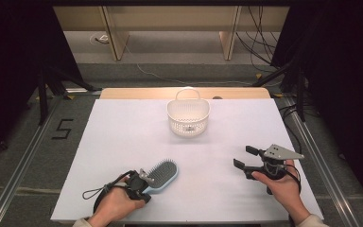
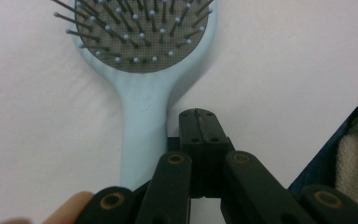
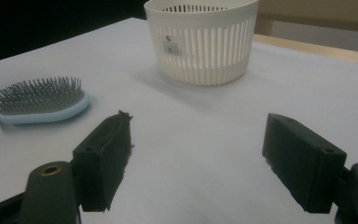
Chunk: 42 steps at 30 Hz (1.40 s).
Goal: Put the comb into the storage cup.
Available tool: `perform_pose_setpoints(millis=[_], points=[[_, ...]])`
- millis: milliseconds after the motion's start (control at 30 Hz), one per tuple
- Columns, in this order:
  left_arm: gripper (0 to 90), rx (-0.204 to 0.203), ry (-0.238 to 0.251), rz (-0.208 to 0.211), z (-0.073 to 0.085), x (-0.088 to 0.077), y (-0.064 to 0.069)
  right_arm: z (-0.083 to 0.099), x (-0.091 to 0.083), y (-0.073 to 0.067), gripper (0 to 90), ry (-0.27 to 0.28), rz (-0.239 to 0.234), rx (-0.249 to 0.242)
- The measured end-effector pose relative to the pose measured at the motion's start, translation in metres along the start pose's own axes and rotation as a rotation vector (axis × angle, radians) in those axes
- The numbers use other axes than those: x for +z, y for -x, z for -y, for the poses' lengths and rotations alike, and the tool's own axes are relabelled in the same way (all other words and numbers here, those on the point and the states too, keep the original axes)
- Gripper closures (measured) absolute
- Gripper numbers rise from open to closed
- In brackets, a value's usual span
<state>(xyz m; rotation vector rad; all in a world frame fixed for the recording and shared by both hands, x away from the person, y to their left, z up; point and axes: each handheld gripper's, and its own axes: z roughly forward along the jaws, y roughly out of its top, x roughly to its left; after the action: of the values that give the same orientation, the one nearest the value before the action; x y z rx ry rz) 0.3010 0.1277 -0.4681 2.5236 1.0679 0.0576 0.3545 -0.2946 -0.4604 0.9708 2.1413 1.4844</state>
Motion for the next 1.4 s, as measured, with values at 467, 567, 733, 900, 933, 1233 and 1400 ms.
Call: perform_pose_setpoints(millis=[467,567,733,900,933,1233,1400], points=[[68.4,0.069,0.138,0.055,0.008,-0.016,0.000,-0.001,0.000,0.000,24.3,-0.003,-0.012,-0.019],[49.4,0.093,0.255,0.058,0.009,-0.019,-0.001,-0.001,0.000,0.000,24.1,-0.001,-0.028,-0.028],[14.1,0.165,0.310,-0.059,0.009,-0.024,-0.004,-0.001,0.001,0.001,23.3,-0.005,-0.059,-0.027],[0.0,0.121,0.357,-0.102,0.010,-0.027,-0.013,-0.001,0.000,0.001,20.0,-0.017,-0.057,-0.043],[0.0,0.105,0.369,-0.109,0.011,-0.028,-0.015,-0.001,0.000,0.001,20.0,-0.017,-0.057,-0.043],[0.0,0.057,0.390,-0.114,0.014,-0.032,-0.030,-0.001,-0.006,0.000,17.2,0.000,-0.066,-0.062],[0.0,0.039,0.429,-0.097,0.012,-0.032,-0.033,0.000,-0.009,0.000,17.1,0.007,-0.067,-0.061]])
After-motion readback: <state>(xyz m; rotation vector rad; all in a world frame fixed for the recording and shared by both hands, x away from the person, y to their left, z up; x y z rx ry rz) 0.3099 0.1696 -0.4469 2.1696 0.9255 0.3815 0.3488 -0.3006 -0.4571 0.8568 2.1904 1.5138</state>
